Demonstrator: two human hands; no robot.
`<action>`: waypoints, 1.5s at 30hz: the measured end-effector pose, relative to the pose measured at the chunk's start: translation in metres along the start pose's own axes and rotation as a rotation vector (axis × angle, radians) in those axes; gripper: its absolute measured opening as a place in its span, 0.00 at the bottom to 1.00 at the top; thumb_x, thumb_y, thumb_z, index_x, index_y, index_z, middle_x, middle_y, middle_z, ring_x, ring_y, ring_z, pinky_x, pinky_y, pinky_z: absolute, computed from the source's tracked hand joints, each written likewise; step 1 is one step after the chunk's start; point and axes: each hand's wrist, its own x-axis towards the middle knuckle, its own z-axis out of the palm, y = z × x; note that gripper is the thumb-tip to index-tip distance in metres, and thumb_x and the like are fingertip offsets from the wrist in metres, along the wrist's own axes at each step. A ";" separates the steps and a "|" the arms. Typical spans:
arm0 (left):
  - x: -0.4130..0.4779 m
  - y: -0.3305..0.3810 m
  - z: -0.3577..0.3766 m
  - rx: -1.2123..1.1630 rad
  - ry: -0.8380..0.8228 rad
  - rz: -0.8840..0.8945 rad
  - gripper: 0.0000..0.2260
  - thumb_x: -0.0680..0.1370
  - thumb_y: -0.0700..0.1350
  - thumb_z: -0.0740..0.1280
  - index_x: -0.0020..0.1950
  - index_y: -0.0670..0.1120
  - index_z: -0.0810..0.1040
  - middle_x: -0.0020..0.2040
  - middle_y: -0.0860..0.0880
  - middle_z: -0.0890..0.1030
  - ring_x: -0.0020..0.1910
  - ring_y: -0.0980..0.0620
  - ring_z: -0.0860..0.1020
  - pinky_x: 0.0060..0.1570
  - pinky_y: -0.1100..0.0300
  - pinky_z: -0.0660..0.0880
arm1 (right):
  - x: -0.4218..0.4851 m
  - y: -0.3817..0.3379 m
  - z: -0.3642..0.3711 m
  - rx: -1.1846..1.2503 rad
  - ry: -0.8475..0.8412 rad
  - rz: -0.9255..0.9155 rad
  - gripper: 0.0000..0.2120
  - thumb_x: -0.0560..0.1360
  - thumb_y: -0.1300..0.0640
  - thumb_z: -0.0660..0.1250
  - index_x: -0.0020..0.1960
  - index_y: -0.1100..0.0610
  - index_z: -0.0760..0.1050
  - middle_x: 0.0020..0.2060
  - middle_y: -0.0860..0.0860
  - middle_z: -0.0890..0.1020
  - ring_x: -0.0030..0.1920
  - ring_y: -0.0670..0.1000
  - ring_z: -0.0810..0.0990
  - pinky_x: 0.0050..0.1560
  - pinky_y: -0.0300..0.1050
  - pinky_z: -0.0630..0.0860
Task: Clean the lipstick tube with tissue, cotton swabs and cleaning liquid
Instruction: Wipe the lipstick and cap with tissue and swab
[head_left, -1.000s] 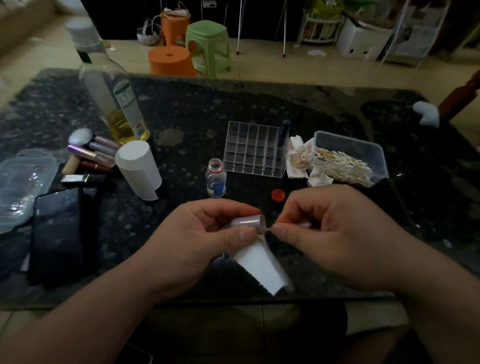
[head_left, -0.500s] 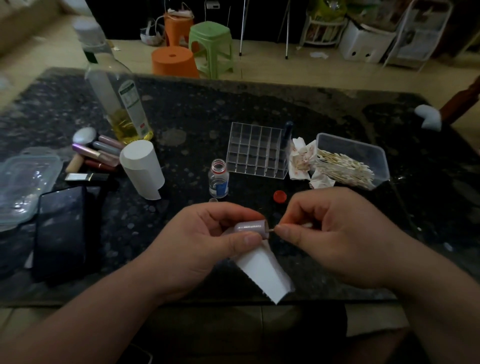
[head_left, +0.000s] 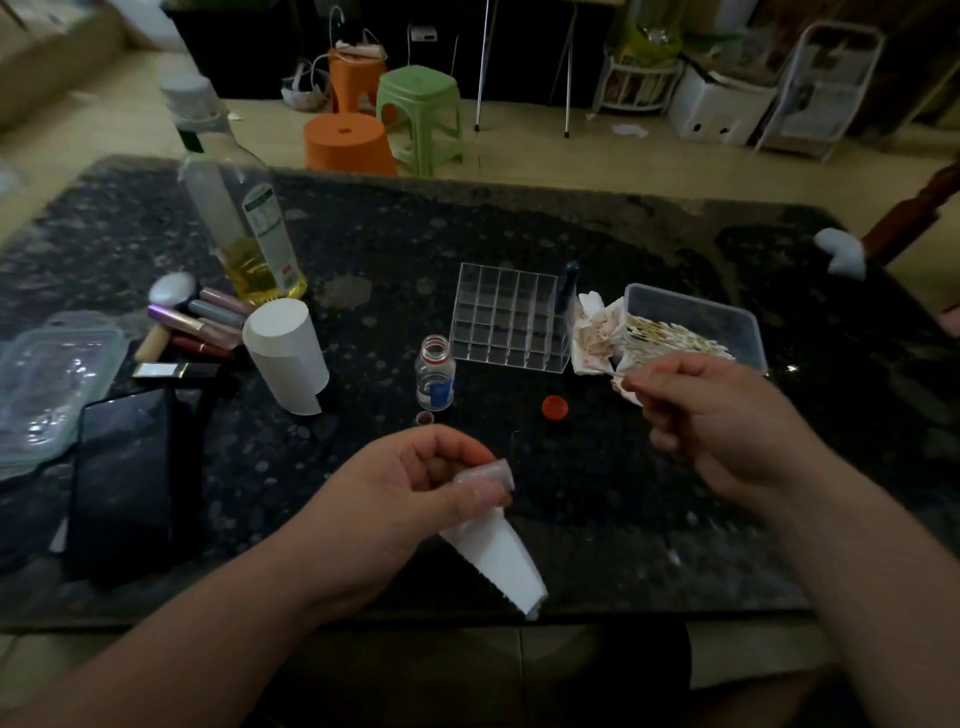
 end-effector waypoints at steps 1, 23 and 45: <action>0.000 0.000 -0.001 -0.014 -0.003 -0.002 0.11 0.67 0.44 0.76 0.48 0.47 0.84 0.48 0.44 0.87 0.49 0.49 0.85 0.48 0.57 0.78 | 0.013 0.009 -0.002 -0.027 0.040 0.029 0.12 0.75 0.63 0.71 0.33 0.56 0.79 0.30 0.54 0.72 0.29 0.47 0.66 0.28 0.41 0.62; -0.013 0.008 -0.011 -0.250 -0.073 0.208 0.20 0.57 0.49 0.84 0.45 0.45 0.85 0.45 0.41 0.86 0.47 0.46 0.85 0.47 0.61 0.80 | 0.060 0.086 0.032 -0.867 0.258 -0.169 0.02 0.75 0.53 0.71 0.47 0.50 0.82 0.46 0.49 0.79 0.48 0.49 0.77 0.49 0.44 0.74; -0.018 0.016 -0.001 0.103 0.148 0.336 0.11 0.64 0.43 0.76 0.44 0.55 0.85 0.50 0.48 0.87 0.51 0.51 0.85 0.44 0.64 0.81 | -0.073 0.017 0.078 0.554 -0.271 0.238 0.19 0.77 0.51 0.65 0.61 0.61 0.81 0.57 0.61 0.84 0.59 0.62 0.82 0.65 0.62 0.74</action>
